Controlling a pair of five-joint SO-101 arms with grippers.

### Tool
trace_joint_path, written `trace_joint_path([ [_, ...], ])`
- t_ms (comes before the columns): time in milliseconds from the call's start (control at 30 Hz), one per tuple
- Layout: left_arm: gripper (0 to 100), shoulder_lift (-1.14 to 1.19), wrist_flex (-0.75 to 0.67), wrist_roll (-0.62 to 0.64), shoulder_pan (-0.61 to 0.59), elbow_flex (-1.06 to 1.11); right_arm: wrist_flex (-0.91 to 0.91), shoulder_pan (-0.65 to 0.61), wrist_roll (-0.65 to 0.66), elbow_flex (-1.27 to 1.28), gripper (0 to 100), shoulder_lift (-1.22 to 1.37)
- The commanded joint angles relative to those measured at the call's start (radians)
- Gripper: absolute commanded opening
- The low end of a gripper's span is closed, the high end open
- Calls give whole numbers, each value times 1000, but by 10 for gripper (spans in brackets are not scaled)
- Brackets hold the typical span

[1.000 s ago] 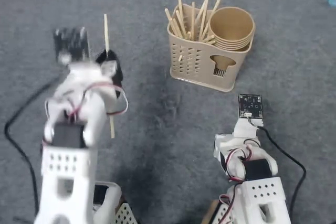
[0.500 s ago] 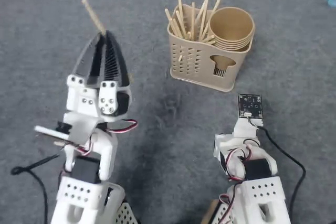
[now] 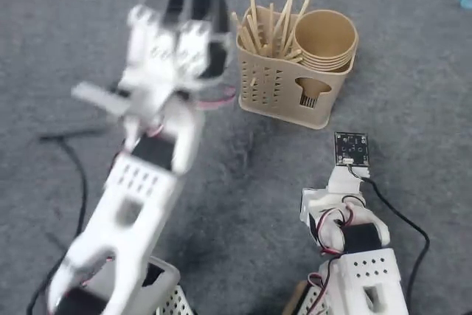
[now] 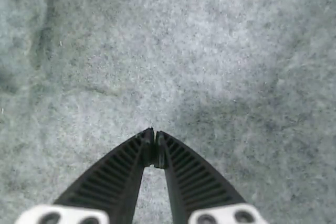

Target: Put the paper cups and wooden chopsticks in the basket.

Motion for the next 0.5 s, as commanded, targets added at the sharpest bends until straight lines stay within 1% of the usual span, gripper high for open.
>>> trace_joint_path([
  [0,12,222,-32,-25,21,-179,-27,5,9,-3,8,-18],
  [100,12,330,-32,-26,41,-225,-28,7,9,-6,8,-18],
  [233,12,445,-38,-26,49,-225,-58,31,9,-5,8,-18],
  [300,12,499,-95,-26,34,-225,-62,35,14,-5,8,-18],
  [367,12,557,-144,-26,18,-219,-59,35,46,-3,8,-18],
  [467,12,631,-195,-26,0,-191,-61,36,57,-3,8,-18],
])
